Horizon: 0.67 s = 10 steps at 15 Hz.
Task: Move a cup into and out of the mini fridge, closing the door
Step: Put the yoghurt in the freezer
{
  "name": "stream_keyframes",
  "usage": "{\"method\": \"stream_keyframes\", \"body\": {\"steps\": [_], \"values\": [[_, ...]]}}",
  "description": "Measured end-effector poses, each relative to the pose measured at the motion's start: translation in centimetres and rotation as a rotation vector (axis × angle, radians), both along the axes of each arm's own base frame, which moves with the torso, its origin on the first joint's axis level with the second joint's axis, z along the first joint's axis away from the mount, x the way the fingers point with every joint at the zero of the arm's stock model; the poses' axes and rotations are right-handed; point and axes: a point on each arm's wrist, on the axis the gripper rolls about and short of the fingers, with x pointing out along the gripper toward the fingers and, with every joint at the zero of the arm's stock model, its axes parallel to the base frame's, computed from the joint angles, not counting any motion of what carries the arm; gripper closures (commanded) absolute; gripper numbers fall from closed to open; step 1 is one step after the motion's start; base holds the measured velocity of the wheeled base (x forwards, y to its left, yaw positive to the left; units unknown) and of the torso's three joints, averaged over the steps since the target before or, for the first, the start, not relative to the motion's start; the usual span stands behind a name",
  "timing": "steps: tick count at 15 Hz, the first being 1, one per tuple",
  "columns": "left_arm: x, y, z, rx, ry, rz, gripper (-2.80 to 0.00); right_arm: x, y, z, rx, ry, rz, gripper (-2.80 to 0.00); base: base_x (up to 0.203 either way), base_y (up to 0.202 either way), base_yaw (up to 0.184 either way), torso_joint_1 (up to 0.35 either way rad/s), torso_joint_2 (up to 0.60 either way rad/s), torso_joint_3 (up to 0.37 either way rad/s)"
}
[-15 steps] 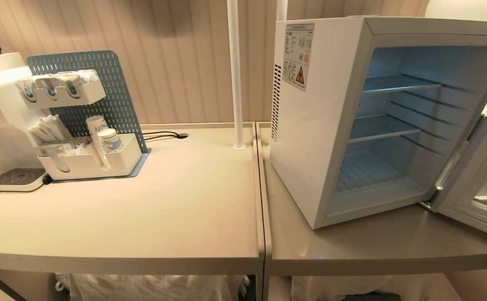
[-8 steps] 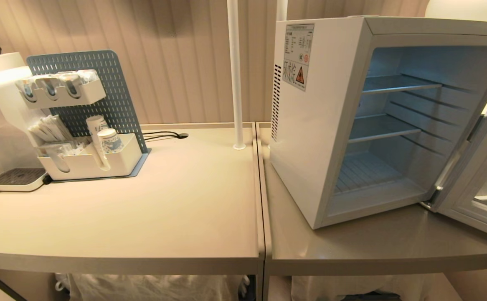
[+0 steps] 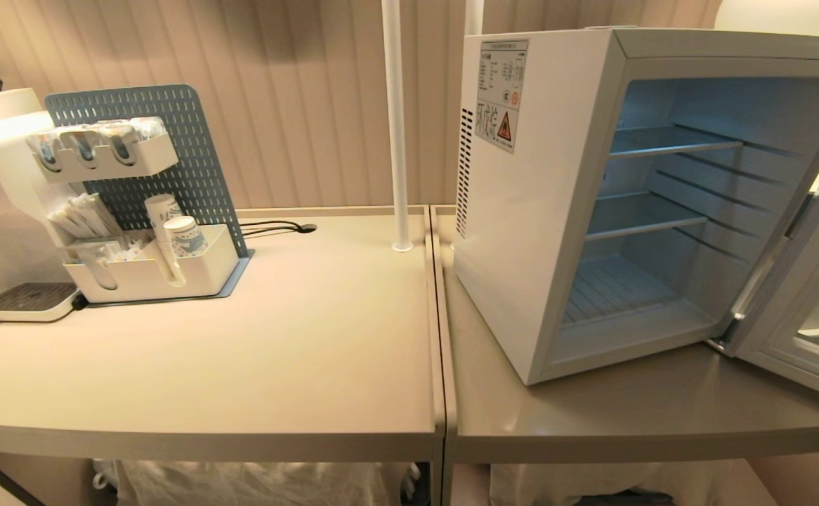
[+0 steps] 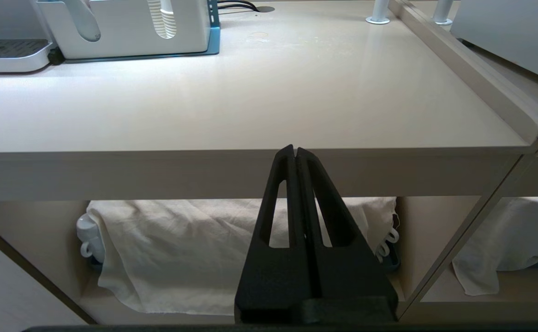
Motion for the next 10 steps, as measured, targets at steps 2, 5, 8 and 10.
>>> {"method": "stream_keyframes", "body": {"steps": [2, 5, 8, 10], "values": [[0.0, 0.0, 0.0, 0.0, 0.0, 0.0, 0.0, 0.0, 0.0, -0.01, 0.0, 0.001, 0.0, 0.0, 0.0, 0.0, 0.0, 0.0, 0.0, 0.0], [0.0, 0.0, 0.0, 0.0, 0.0, 0.0, 0.0, 0.0, 0.0, -0.02, 0.0, 0.002, 0.0, 0.0, 0.0, 0.0, 0.0, 0.0, 0.0, 0.0], [0.0, 0.0, 0.0, 0.0, 0.0, 0.0, 0.0, 0.0, 0.0, 0.01, 0.004, 0.0, 0.0, 0.0, 0.0, 0.0, 0.0, 0.0, 0.0, 0.0], [0.0, 0.0, 0.0, 0.0, 0.0, 0.0, 0.0, -0.04, 0.0, 0.18, 0.017, -0.01, 0.001, 0.0, 0.0, 0.0, 0.0, 0.0, 0.0, 0.0]]}}
